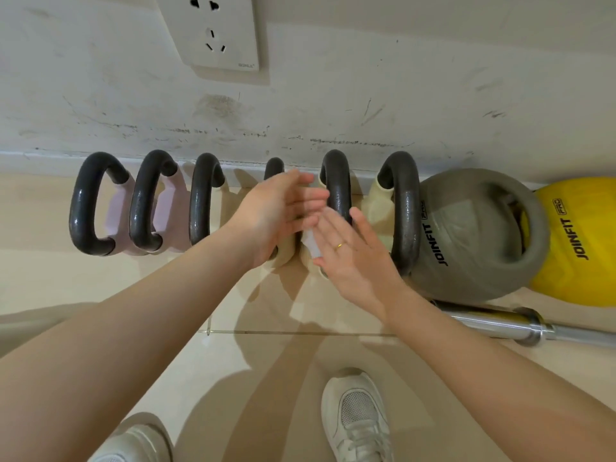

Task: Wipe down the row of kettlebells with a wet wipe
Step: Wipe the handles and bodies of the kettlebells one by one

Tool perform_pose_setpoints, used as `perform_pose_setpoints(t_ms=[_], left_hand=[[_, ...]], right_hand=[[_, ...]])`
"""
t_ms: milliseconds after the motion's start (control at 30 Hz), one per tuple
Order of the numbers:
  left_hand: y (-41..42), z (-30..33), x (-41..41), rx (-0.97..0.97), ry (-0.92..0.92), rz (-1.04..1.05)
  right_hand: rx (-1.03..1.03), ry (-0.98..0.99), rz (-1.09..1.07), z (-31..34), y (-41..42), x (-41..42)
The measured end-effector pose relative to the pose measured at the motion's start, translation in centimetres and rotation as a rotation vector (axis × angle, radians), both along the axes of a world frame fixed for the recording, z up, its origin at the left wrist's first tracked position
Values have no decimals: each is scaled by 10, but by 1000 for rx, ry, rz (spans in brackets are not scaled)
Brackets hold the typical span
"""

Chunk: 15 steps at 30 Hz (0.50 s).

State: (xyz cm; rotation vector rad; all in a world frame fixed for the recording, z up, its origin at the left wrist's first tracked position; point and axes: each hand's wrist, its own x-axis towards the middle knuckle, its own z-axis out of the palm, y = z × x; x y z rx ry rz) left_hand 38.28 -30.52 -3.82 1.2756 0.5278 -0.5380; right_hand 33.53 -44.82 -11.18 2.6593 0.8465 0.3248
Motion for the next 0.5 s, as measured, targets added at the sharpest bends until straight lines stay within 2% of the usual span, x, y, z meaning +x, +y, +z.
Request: perform_pose_setpoints(t_ms=[67, 167, 267, 433, 500], left_hand=[[-5, 4, 7, 75, -41, 32], [-11, 1, 13, 211, -23, -1], [-17, -2, 12, 186, 36, -52], [-21, -10, 17, 169, 48, -38], [-18, -14, 22, 174, 62, -67]], right_hand=[[503, 277, -77, 1, -5, 0], [856, 523, -243, 4, 3, 10], [1060, 579, -313, 8, 5, 40], [1093, 791, -364, 20, 4, 91], [1269, 904, -485, 22, 7, 106]])
